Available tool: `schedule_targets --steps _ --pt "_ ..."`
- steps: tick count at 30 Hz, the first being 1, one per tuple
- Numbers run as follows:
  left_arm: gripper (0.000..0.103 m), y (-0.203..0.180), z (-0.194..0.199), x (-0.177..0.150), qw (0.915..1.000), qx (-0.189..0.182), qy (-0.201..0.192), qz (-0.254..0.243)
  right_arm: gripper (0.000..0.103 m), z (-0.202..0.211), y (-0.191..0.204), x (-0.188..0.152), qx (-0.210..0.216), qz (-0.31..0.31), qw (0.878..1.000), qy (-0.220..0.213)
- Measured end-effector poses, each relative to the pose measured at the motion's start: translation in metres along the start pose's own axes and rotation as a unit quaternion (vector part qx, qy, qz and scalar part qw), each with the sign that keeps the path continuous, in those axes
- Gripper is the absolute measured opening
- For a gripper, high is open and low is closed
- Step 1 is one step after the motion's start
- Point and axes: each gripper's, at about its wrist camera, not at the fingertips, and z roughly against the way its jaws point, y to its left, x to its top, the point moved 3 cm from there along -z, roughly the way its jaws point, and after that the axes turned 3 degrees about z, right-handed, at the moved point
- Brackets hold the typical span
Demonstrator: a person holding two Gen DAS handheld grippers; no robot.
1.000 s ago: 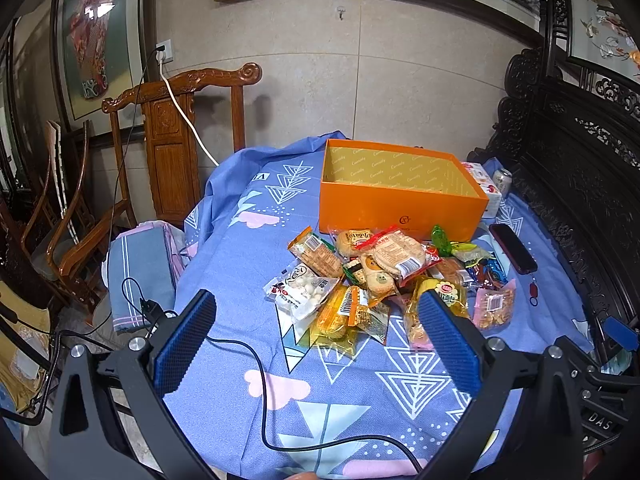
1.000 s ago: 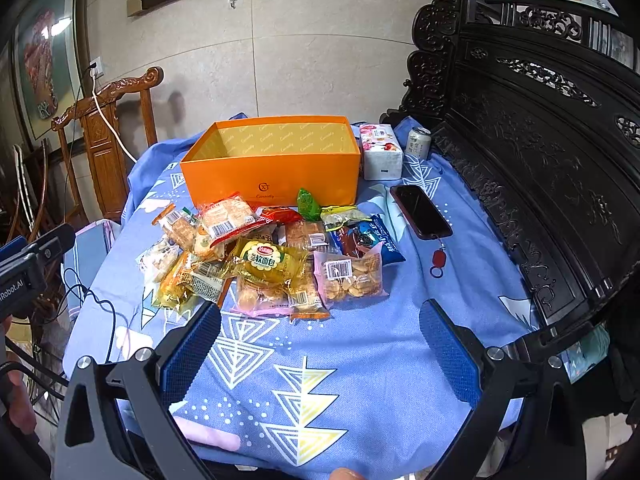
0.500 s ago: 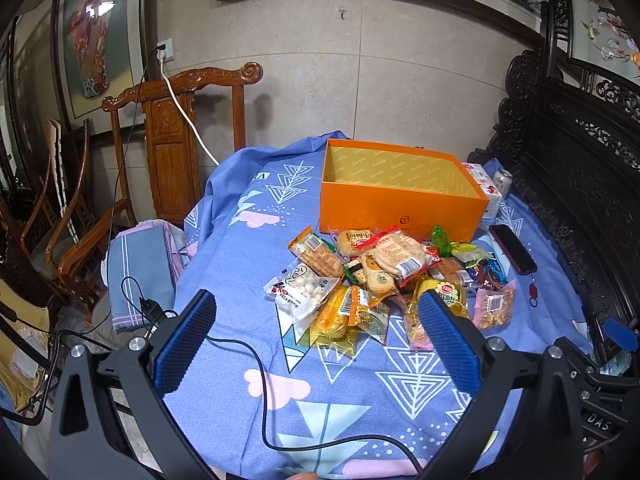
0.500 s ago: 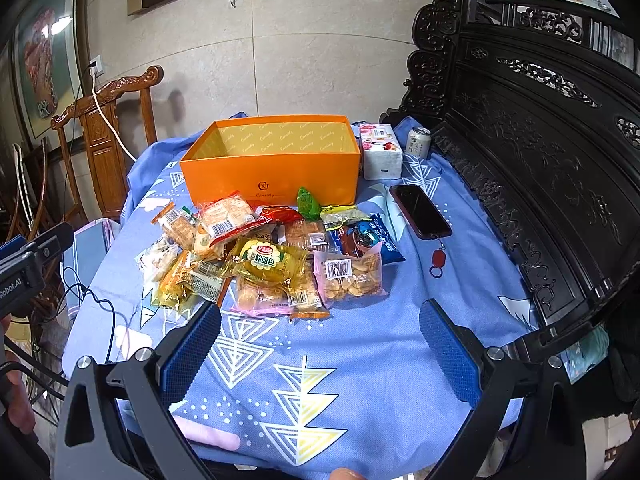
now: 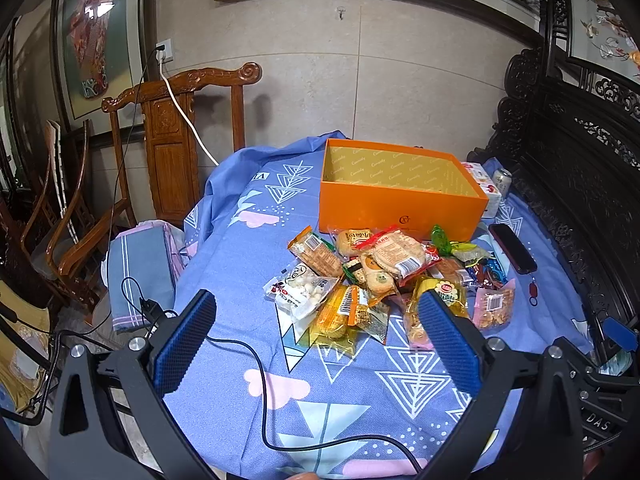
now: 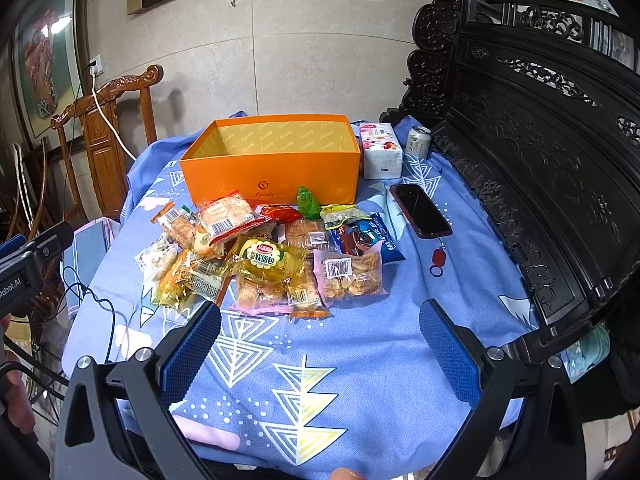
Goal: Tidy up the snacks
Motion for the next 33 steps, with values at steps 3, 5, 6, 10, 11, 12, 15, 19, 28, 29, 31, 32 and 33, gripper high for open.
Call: schedule_targets --steps 3,5,6,10,11,12,15,19,28,29,31,32,33 --pt "0.099 0.0 0.0 0.0 1.0 0.0 0.0 0.0 0.1 0.0 0.0 0.0 -0.001 0.001 1.0 0.0" --pt "0.099 0.0 0.0 0.0 1.0 0.0 0.0 0.001 0.1 0.0 0.0 0.0 0.0 0.0 1.0 0.0" --pt "0.099 0.0 0.0 0.0 1.0 0.0 0.0 0.001 0.1 0.0 0.0 0.0 0.0 0.0 1.0 0.0" --pt "0.099 0.0 0.0 0.0 1.0 0.0 0.0 0.0 0.1 -0.001 0.001 0.001 0.0 0.0 1.0 0.001" --pt "0.099 0.0 0.0 0.0 1.0 0.0 0.0 0.0 0.1 -0.001 0.0 0.001 0.0 0.001 1.0 0.001" --pt "0.099 0.0 0.0 0.0 1.0 0.0 -0.001 0.0 0.1 0.0 0.001 0.001 0.0 0.001 1.0 0.001" --pt "0.099 0.0 0.0 0.0 1.0 0.0 0.001 0.001 0.1 0.0 0.001 0.001 0.0 0.001 1.0 0.001" --pt "0.099 0.0 0.0 0.0 1.0 0.0 0.0 0.0 0.1 0.0 0.001 0.002 0.0 0.0 1.0 0.002" --pt "0.099 0.002 0.003 -0.003 1.0 0.001 0.002 0.001 0.1 -0.009 0.002 -0.001 0.0 0.003 1.0 0.01" --pt "0.099 0.003 -0.008 -0.01 1.0 0.001 0.003 0.001 0.1 -0.009 0.002 -0.001 0.0 0.003 1.0 0.011" --pt "0.099 0.003 -0.008 -0.009 1.0 0.0 0.003 0.001 0.1 -0.009 0.003 -0.001 0.0 0.003 1.0 0.011" --pt "0.099 0.003 -0.008 -0.009 1.0 0.001 0.004 0.0 0.1 -0.009 0.003 -0.001 -0.001 0.003 1.0 0.011" --pt "0.099 0.003 -0.008 -0.01 1.0 0.001 0.004 0.0 0.1 -0.009 0.003 -0.001 0.0 0.003 1.0 0.011"
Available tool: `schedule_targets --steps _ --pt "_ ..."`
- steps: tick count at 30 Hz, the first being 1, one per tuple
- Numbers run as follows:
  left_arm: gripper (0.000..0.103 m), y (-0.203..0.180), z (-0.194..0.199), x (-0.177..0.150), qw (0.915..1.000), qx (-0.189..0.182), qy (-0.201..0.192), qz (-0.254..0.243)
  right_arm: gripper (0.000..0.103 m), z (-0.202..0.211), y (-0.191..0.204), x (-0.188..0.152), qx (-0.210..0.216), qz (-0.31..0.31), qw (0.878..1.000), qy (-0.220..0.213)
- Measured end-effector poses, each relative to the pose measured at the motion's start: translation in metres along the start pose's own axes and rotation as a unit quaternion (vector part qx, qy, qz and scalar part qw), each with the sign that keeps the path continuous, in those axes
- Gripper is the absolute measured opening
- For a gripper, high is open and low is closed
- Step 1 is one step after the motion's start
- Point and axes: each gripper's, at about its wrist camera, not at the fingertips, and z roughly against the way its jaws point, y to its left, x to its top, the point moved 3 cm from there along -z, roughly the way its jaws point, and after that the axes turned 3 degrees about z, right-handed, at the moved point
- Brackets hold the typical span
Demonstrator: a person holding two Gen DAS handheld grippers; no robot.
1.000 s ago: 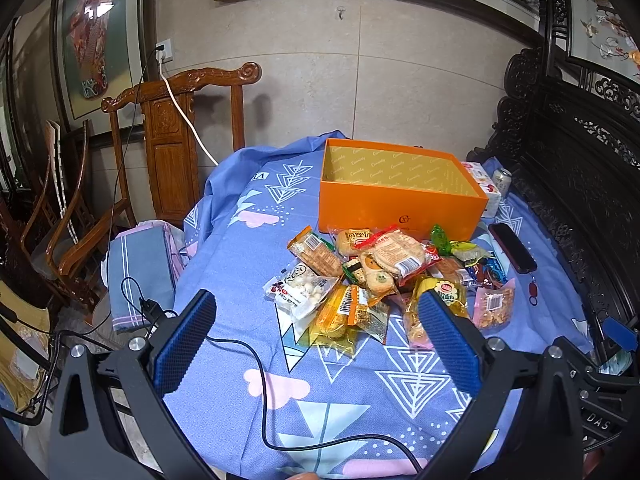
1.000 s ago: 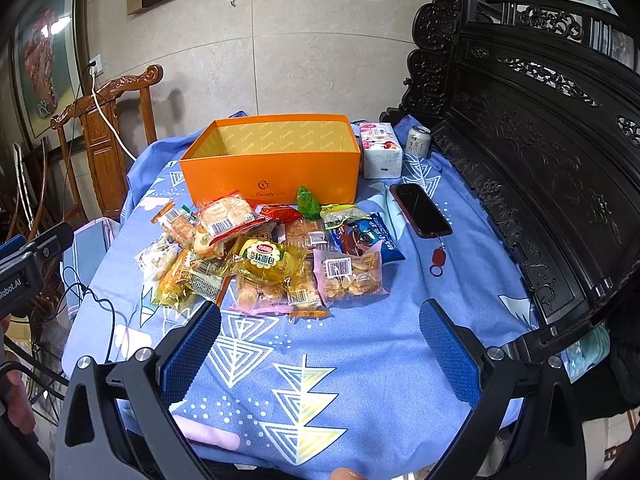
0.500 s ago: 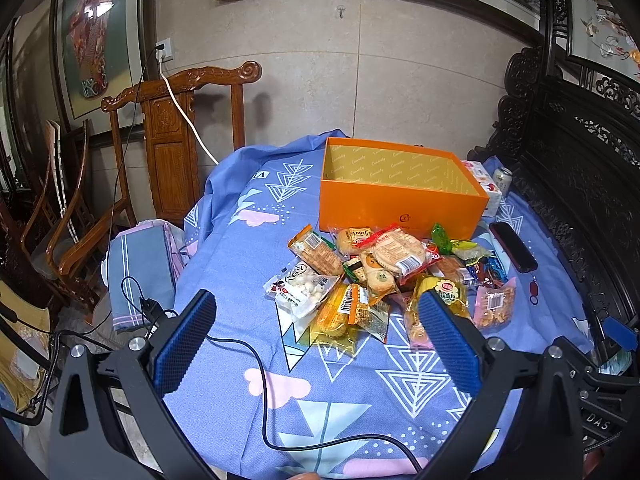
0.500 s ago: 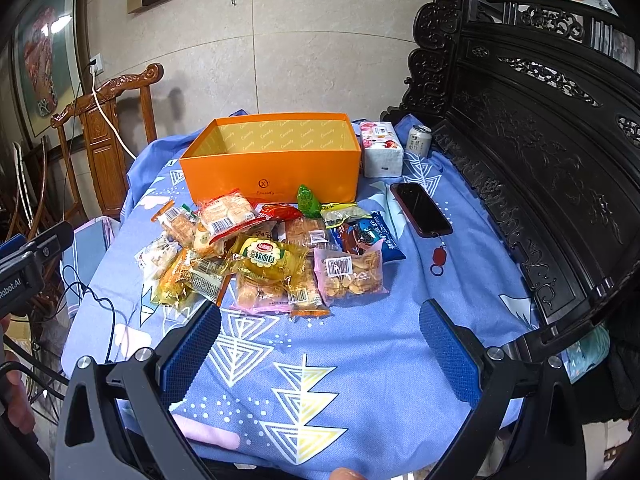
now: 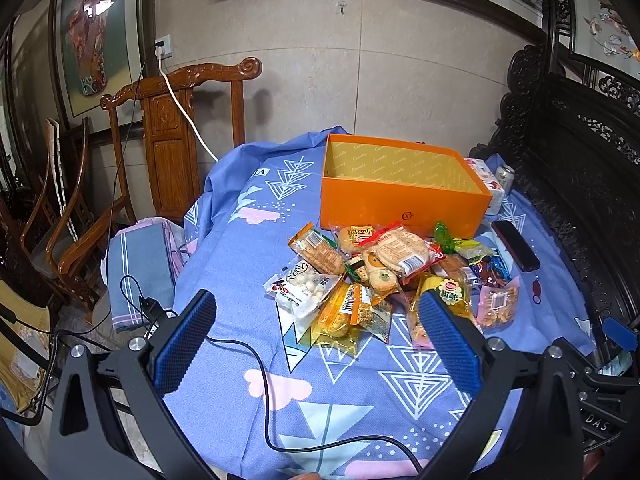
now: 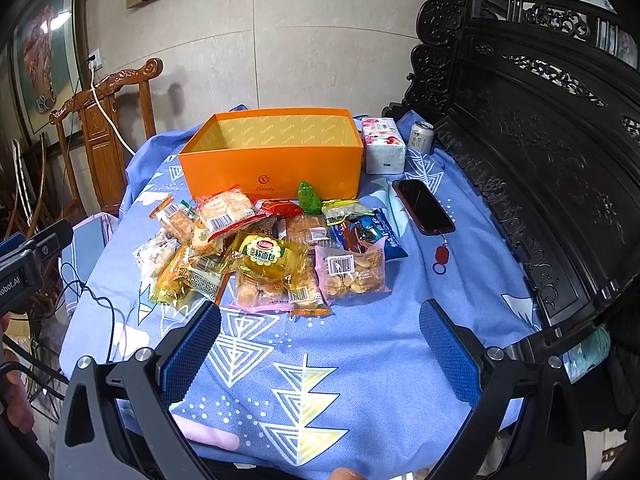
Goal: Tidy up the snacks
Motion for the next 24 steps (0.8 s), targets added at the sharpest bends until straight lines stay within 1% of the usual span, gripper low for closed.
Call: schedule_targets --steps 6,11,14,16,17,19,21,23,24 --pt "0.099 -0.002 -0.004 -0.001 0.9999 -0.004 -0.003 -0.011 0.1 -0.004 0.001 0.001 0.001 0.001 1.0 0.005" --pt "0.099 -0.006 -0.014 0.001 0.9998 -0.003 0.004 -0.018 0.1 -0.013 0.001 0.004 0.008 0.004 1.0 0.011" --pt "0.099 -0.007 -0.022 0.001 0.9995 -0.02 0.006 -0.023 0.1 -0.019 -0.001 0.006 0.02 0.0 1.0 -0.002" --pt "0.099 -0.006 -0.033 -0.001 0.999 -0.037 0.012 -0.024 0.1 -0.026 -0.002 0.006 0.027 -0.003 1.0 -0.012" --pt "0.099 -0.006 -0.038 -0.003 0.9988 -0.038 0.013 -0.027 0.1 -0.031 -0.002 0.005 0.027 -0.003 1.0 -0.013" --pt "0.099 -0.005 -0.053 -0.009 0.9987 -0.03 0.02 -0.038 0.1 -0.047 -0.004 0.004 0.027 -0.002 1.0 0.0" --pt "0.099 -0.004 -0.067 -0.015 0.998 -0.028 0.029 -0.048 0.1 -0.063 -0.003 0.001 0.036 -0.001 0.999 0.008" --pt "0.099 -0.001 -0.083 -0.023 0.9972 -0.031 0.041 -0.054 0.1 -0.077 0.001 -0.001 0.048 0.013 0.999 0.005" --pt "0.099 0.001 -0.091 -0.028 0.9965 -0.041 0.047 -0.056 0.1 -0.084 0.005 -0.001 0.061 0.033 0.998 -0.005"
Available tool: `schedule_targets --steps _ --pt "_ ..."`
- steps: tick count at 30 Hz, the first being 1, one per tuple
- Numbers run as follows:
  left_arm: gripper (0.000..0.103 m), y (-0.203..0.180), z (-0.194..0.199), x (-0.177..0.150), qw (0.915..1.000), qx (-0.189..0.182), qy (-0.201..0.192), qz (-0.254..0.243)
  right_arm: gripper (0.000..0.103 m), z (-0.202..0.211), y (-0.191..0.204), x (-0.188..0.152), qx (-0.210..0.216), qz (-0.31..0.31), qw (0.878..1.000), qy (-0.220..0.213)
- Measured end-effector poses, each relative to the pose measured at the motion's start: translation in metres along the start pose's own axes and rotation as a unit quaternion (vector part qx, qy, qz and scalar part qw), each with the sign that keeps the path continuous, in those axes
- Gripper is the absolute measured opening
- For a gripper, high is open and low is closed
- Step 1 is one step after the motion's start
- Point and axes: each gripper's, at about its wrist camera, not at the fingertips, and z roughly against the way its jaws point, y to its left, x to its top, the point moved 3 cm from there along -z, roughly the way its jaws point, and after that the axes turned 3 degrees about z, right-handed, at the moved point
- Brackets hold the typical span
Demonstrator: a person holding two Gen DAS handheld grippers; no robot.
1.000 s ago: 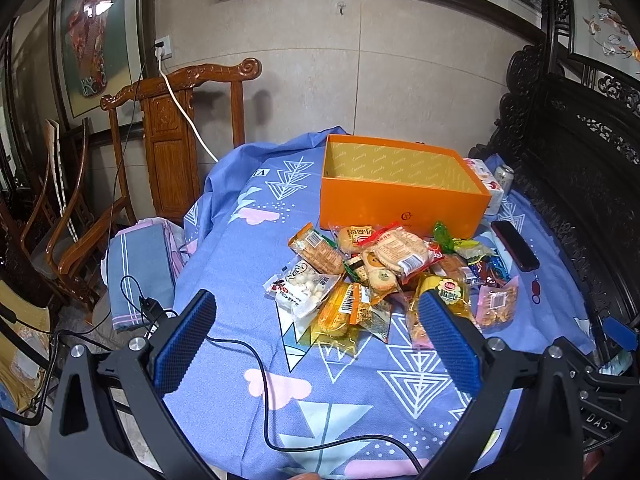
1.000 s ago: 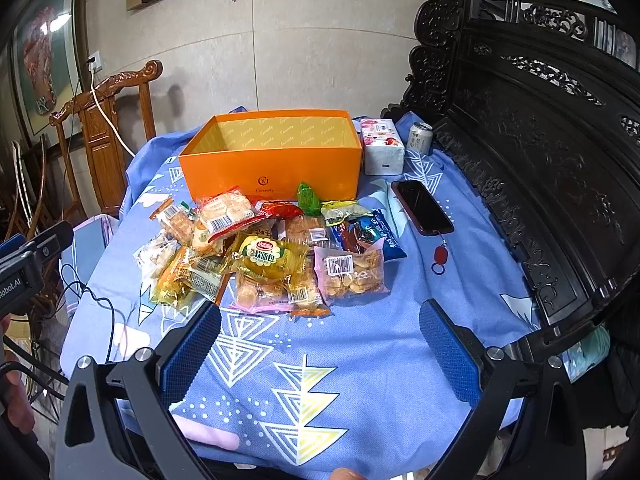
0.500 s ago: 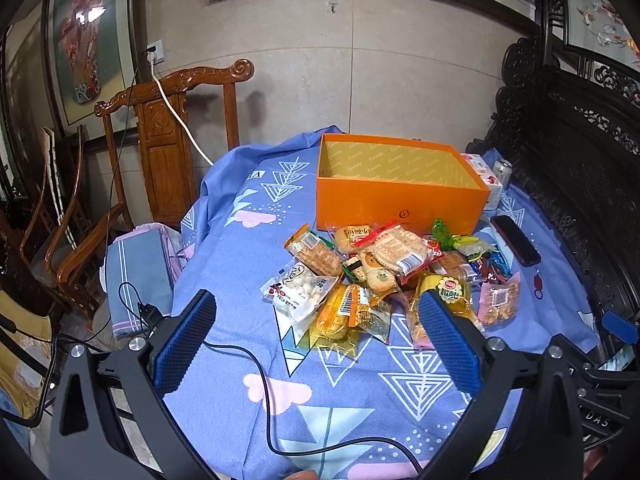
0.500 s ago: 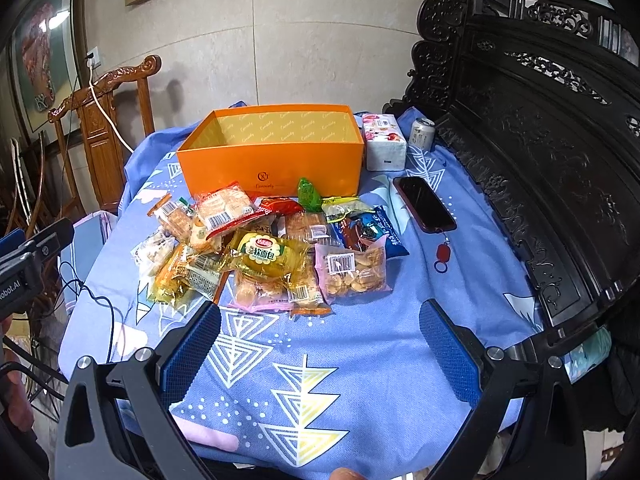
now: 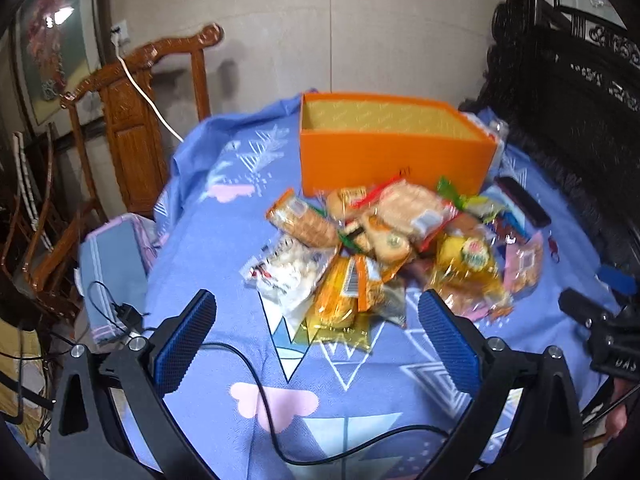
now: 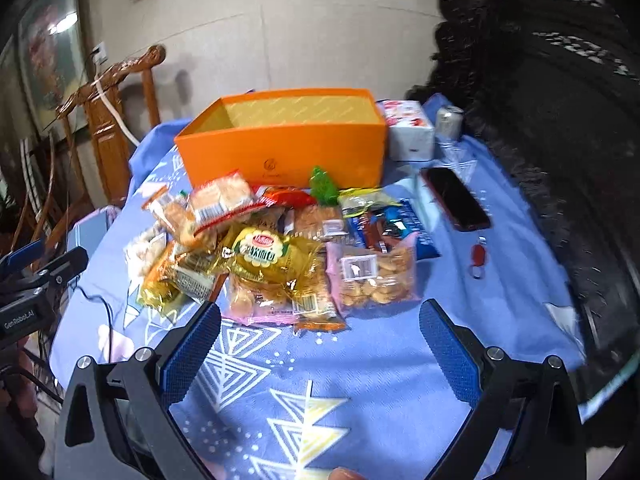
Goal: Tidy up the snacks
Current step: 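Grasp the yellow bread bag with the right tool while the left tool approaches the white bag, then grasp the white crispy-granule bag with the left tool while the right tool holds its bag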
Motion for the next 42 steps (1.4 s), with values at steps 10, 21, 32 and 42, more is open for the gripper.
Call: schedule_targets --steps 10,21,32,42 --pt "0.099 0.025 -0.04 -0.017 0.9989 -0.039 -0.003 -0.023 0.094 -0.058 0.054 0.015 0.06 0.253 0.965 -0.044" --pt "0.099 0.012 -0.074 -0.011 0.9896 -0.076 -0.007 -0.122 0.082 -0.11 0.066 0.029 0.095 0.341 0.935 -0.01" --pt "0.099 0.025 -0.129 0.007 0.9847 -0.07 0.016 -0.159 0.039 -0.112 0.058 0.032 0.143 0.286 0.947 0.011" --pt "0.099 0.058 -0.183 0.014 0.9797 -0.163 0.05 -0.105 0.04 -0.099 0.053 0.025 0.128 0.229 0.965 0.023"
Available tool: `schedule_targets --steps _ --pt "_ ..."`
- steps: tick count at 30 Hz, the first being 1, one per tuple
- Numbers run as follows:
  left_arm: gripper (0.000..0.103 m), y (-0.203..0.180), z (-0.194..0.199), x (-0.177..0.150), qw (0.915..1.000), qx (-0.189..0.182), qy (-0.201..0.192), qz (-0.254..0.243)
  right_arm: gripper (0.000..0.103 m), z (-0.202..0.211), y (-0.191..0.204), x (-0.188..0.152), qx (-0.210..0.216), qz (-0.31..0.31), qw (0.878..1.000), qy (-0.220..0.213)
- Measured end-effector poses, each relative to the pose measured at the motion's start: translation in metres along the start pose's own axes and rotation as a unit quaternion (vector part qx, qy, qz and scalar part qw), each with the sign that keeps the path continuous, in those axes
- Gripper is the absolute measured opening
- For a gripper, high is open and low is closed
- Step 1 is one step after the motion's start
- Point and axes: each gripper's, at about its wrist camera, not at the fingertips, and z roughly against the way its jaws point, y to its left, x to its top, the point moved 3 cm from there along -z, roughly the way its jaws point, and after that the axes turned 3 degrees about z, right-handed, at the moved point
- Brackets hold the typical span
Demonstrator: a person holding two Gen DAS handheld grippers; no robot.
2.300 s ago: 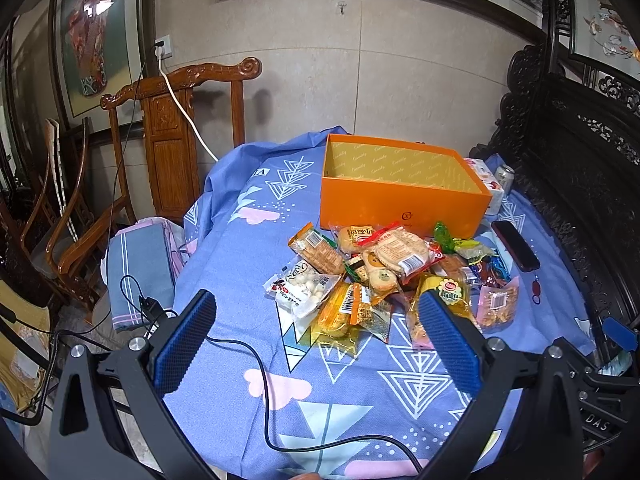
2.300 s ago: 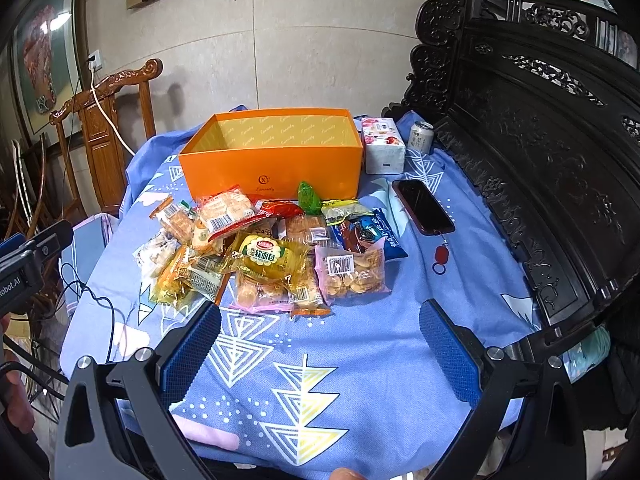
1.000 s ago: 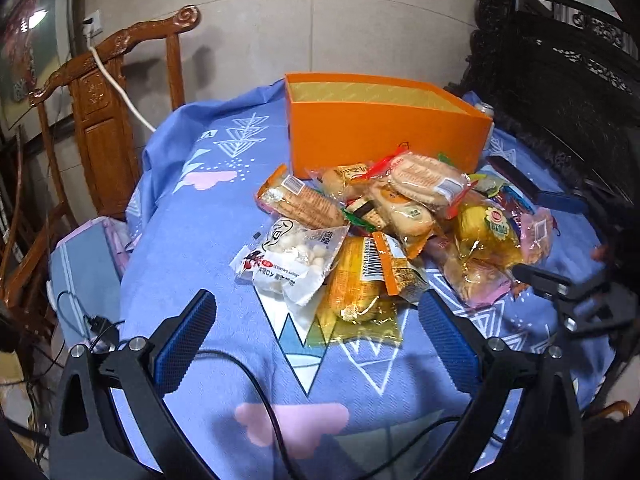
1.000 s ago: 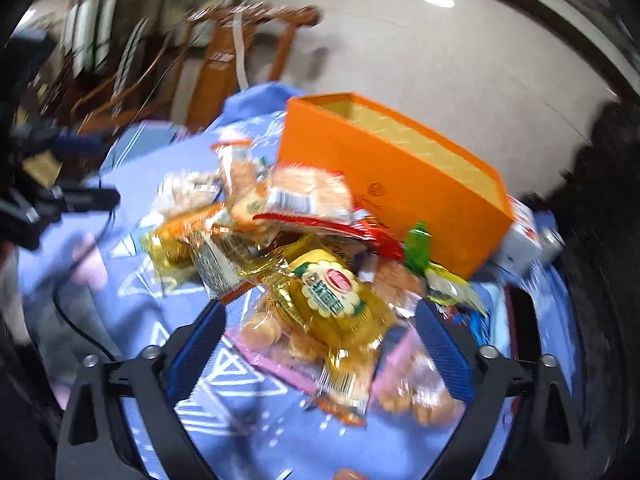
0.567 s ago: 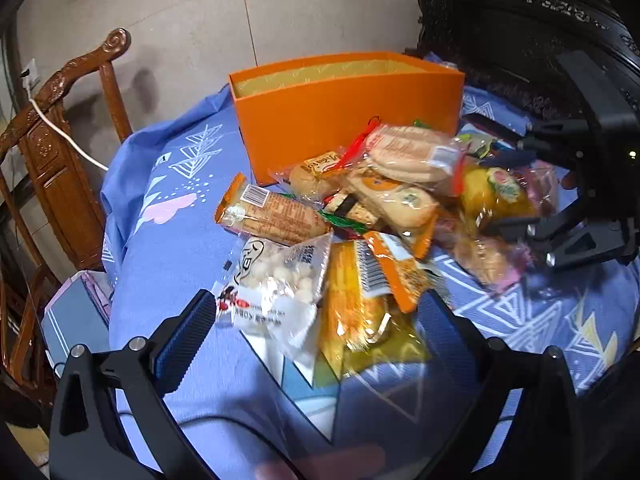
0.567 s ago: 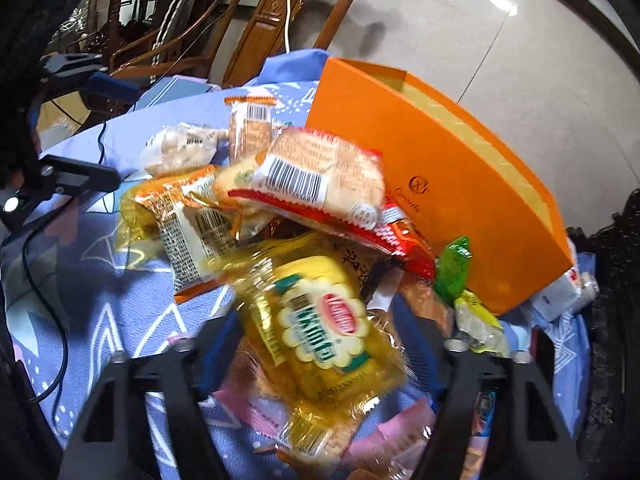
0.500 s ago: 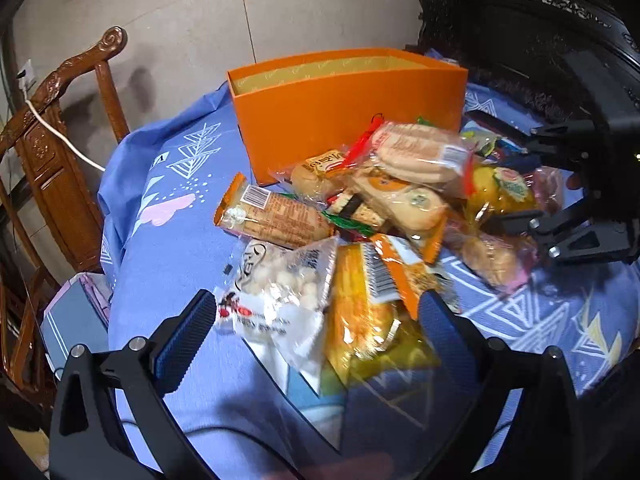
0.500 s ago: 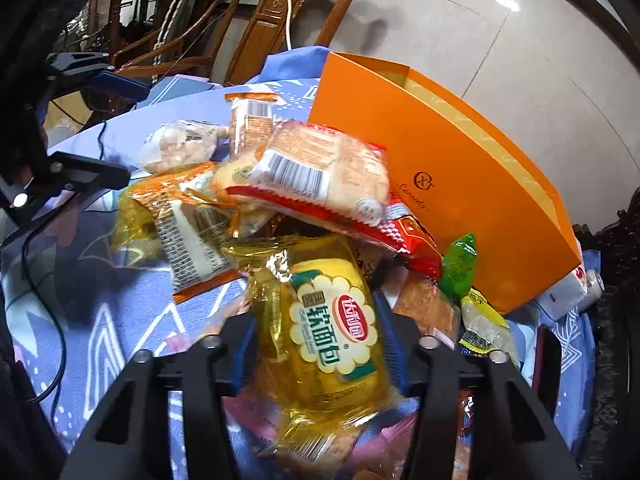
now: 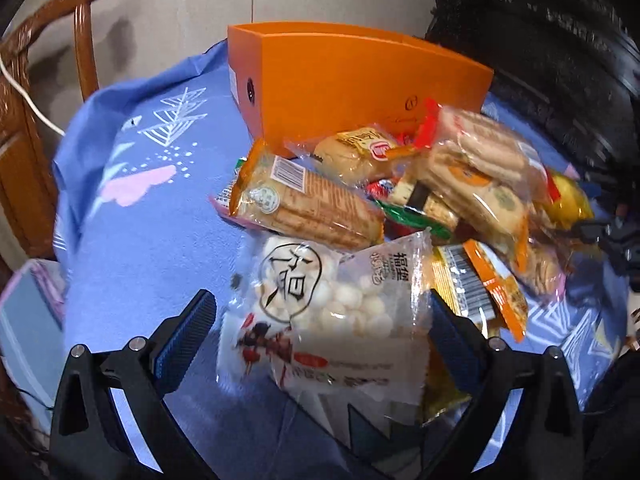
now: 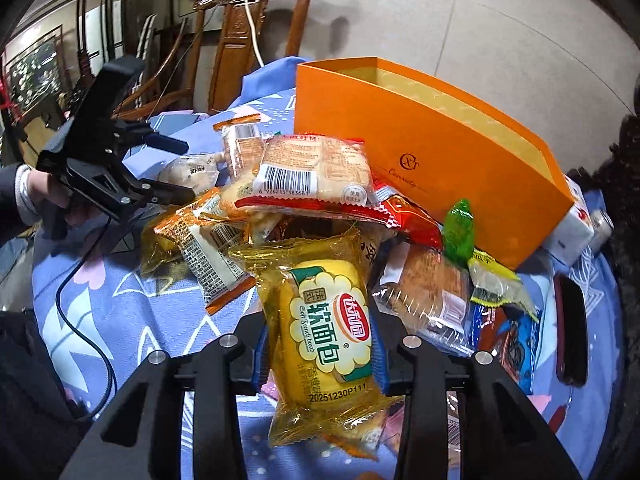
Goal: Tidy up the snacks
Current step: 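Grasp the white crispy-granule bag with the left tool while the right tool holds its bag, then carry both bags into the orange box and open both tools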
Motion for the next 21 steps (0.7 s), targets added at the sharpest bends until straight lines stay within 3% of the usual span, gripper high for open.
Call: schedule_targets --steps 2,4,7,16,21 --pt "0.099 0.006 -0.004 -0.001 0.9997 -0.01 -0.004 0.022 0.04 0.002 0.0 0.0 -0.002 -0.009 1.0 0.001" --pt "0.082 0.007 -0.002 -0.003 0.9996 -0.01 -0.015 0.023 0.04 0.006 0.001 0.0 -0.007 -0.015 1.0 -0.001" --pt "0.07 0.003 0.004 -0.004 0.9996 0.001 -0.022 0.014 0.04 0.01 0.004 0.0 -0.013 -0.018 1.0 -0.001" --pt "0.05 -0.007 0.03 -0.016 0.9987 0.022 -0.037 0.029 0.04 0.037 0.012 0.002 -0.028 -0.03 0.999 -0.023" --pt "0.05 -0.01 0.053 -0.023 0.9974 0.028 -0.051 0.043 0.039 0.05 0.017 -0.001 -0.032 -0.034 0.998 -0.038"
